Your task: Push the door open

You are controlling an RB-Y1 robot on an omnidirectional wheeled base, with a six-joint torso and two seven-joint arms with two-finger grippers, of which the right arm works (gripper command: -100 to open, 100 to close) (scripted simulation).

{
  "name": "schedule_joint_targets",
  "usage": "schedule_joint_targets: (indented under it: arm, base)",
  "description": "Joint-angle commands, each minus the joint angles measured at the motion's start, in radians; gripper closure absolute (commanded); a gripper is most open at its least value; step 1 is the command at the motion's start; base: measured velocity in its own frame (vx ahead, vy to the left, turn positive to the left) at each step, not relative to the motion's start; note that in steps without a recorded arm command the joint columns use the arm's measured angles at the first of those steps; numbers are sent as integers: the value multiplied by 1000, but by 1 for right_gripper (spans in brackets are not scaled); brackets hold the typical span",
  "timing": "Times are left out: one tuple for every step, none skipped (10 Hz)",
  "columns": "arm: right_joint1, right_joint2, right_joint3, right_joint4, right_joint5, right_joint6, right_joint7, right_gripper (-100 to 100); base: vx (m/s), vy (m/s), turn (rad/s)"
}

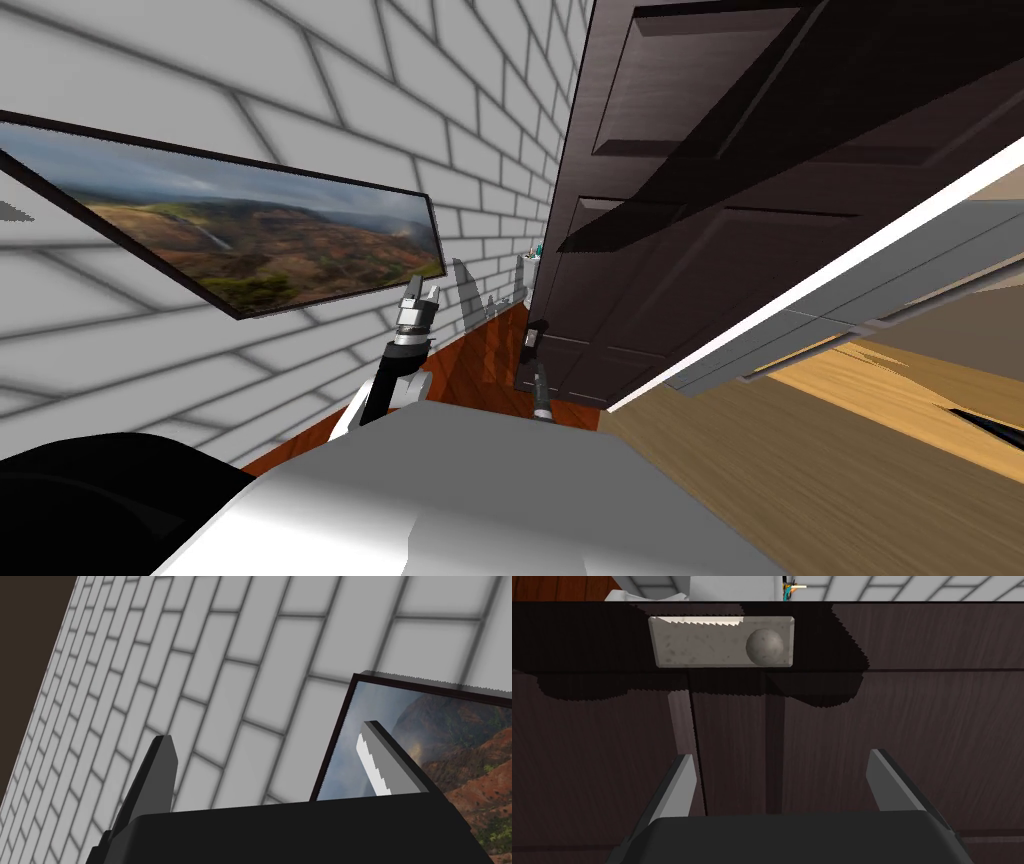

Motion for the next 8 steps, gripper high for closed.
schedule_joint_targets:
  arm:
    - [-10,-27,-7,6,1,2,-3,-100]
    - [-15,-37,-11,10,1,3,-4,-100]
    - [-22,-44,-16,14,2,5,-6,-100]
    - [-29,-48,-20,18,3,6,-8,-100]
    - [-39,-46,-28,25,4,8,-11,-100]
    - [-46,-40,-33,29,4,10,-13,-100]
    - [-54,-26,-39,35,5,12,-15,-100]
    - [-63,-4,-45,40,6,13,-17,-100]
  base:
    - [112,41,11]
    - [202,7,3]
    - [195,-22,14]
    - [222,8,14]
    - [270,11,11]
    - [251,3,15]
    - [259,55,18]
    - [231,85,11]
